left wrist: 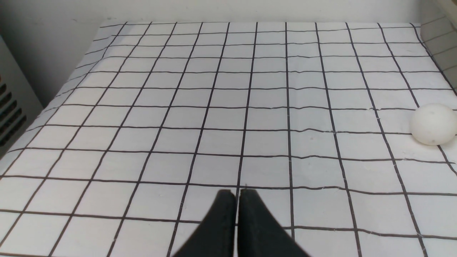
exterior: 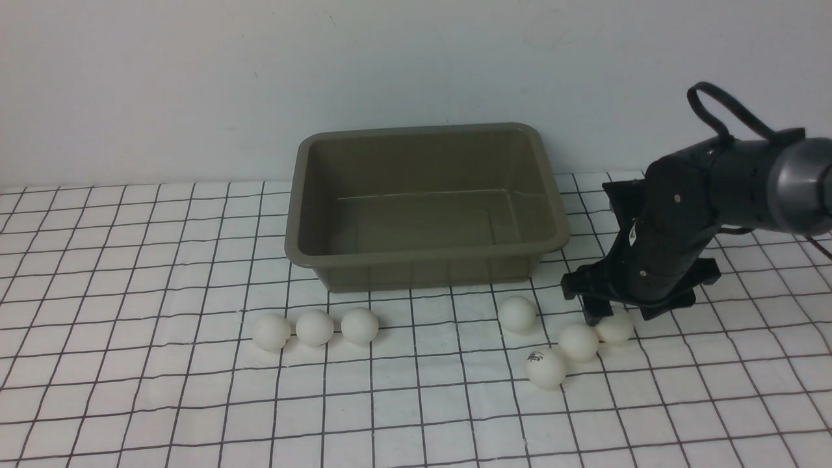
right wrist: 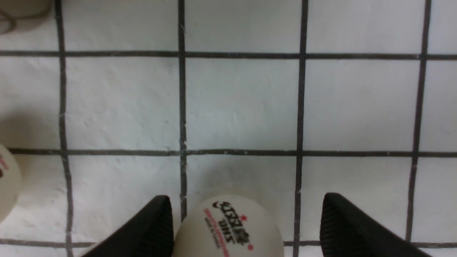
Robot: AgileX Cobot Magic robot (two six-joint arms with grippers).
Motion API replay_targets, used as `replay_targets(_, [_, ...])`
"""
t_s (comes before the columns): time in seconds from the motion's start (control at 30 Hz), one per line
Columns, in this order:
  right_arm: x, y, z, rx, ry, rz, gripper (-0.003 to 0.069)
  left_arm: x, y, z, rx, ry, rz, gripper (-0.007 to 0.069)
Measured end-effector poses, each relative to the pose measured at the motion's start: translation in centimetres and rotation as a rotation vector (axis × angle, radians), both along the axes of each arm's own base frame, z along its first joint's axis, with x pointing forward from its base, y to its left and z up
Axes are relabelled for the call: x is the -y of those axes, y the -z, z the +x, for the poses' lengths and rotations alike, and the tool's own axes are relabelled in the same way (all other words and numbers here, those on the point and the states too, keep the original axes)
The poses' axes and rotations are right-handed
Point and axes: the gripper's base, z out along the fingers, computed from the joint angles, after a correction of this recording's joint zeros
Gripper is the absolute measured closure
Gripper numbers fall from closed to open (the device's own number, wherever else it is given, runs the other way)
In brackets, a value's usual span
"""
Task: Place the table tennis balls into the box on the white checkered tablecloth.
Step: 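Reach for and grasp a ping pong ball on the table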
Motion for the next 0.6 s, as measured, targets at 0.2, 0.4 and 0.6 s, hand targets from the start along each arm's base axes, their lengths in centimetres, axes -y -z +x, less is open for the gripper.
replay_targets(0.2, [-0.02,0.7,0.06,-0.016,-0.001,-0.006,0.0197,0.0,0.0,0.0,0.0,0.0,0.0,0.0629])
replay_targets(0.4, [0.0,0.73,0.07,-0.016,-0.009,-0.011,0.0296,0.0,0.0,0.0,0.0,0.0,0.0,0.0629])
replay_targets(0.6, [0.1,0.7,0.1,-0.015,-0.031,-0.028,0.0296,0.0,0.0,0.0,0.0,0.0,0.0,0.0629])
